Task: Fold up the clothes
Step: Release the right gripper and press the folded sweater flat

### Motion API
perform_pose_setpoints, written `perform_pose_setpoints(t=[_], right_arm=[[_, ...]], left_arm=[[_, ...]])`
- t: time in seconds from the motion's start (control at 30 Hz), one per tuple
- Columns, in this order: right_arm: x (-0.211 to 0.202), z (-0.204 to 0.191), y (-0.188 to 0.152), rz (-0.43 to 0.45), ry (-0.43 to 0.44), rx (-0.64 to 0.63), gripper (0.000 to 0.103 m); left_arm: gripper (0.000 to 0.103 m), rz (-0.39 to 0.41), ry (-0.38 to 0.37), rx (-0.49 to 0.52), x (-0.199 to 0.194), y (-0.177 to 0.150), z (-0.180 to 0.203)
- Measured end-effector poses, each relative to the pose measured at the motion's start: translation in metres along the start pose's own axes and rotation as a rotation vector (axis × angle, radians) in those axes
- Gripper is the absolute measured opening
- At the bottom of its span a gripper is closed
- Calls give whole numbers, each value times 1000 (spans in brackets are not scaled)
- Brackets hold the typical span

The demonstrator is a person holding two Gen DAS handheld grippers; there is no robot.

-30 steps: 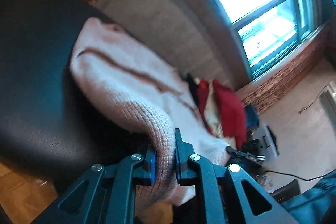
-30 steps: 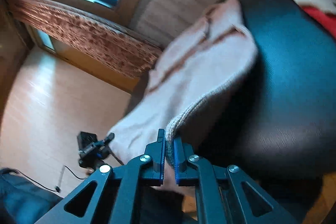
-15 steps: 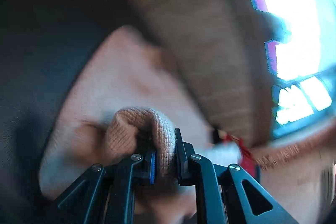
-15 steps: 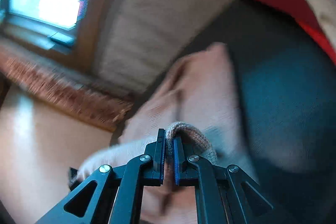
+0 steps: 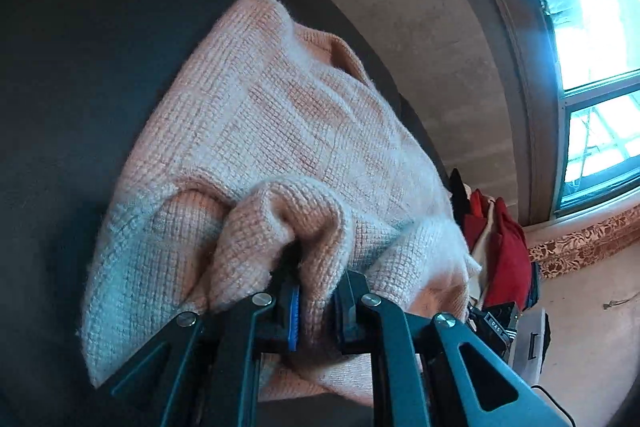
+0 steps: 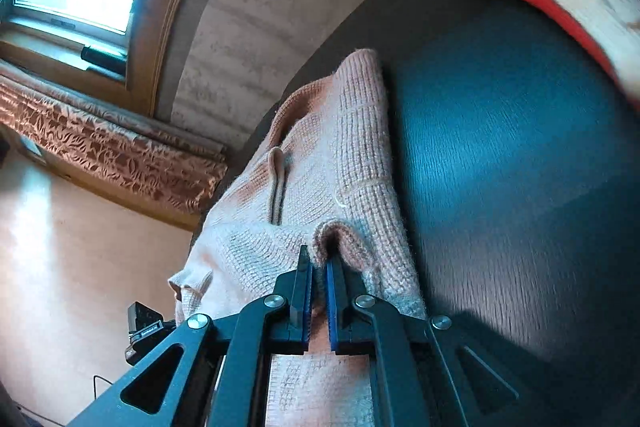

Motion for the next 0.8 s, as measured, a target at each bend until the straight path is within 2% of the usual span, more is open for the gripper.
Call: perform_pose_setpoints(t=[0.1,0.17,0.23,0.3,0.4,0.5,0.6,0.7,0.8], right_arm=[[-9,-15,-9,-2,-20,-41,21],[-20,-28,-15,4,-6,-66,58],[-29,-42,-21,-3,29,-93,72],[-31,-51,-30,-33,53,-119,72],[-20,-58,-41,-72,40,-145,75],[-5,-56,-47,-81,12,-138,77],[6,-50,-47,-64,-1,-119,79],[4,-44,-45,-40,24,-117,83],[3,-47,-50,-34,26,-168,83]], left_arm=[[17,35,-14,-7,-12,-1,2],[22,72,-27,-21,-24,0,4],[32,105,-48,-39,-39,-4,3],[35,121,-51,-50,-48,-10,1],[36,137,-58,-57,-53,-23,2],[43,162,-67,-43,-57,-34,13],[49,174,-61,5,-59,-39,17],[53,168,-52,68,-53,-39,30],[54,144,-1,145,-42,-37,39]])
Point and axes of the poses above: each gripper's, at about its wrist camera, not at the fingertips, and x roughly the way its jaws point, z to its right, y to its top, the point moved 4 cm from there along x, roughly the way its jaws point, and after that the axes turned 9 degrees about x, right-handed, at the moved point
